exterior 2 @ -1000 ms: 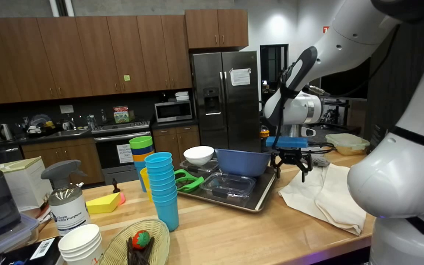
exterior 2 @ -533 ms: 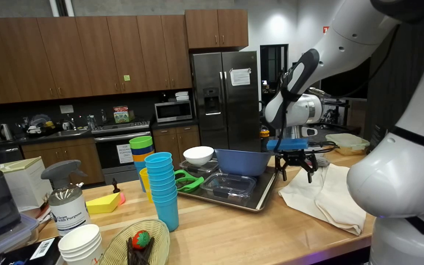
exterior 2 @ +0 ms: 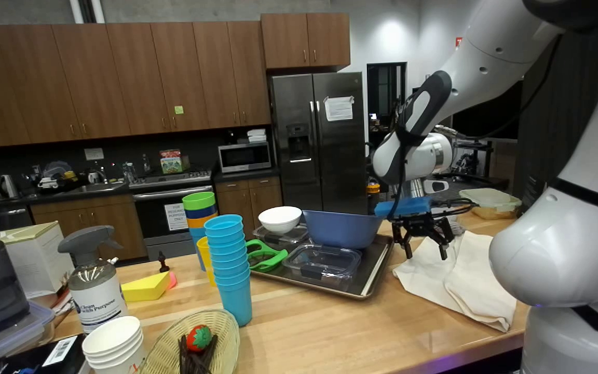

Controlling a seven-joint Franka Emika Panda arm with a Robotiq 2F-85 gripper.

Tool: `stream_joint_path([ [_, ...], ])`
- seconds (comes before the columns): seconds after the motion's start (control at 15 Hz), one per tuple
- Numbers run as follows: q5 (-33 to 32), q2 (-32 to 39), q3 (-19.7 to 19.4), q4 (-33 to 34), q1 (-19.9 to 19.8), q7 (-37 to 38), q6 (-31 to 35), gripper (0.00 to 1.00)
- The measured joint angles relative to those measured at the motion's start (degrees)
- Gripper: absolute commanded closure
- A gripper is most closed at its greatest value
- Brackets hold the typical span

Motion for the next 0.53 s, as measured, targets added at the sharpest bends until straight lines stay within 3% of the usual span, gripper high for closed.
stream_joint_path([
  [0.13, 0.00, 0.00, 0.00, -0.01, 0.00, 0.22, 0.00, 0.32],
  [0.53, 0.00, -0.02, 0.00, 0.00, 0.00, 0.21, 0.05, 0.78],
])
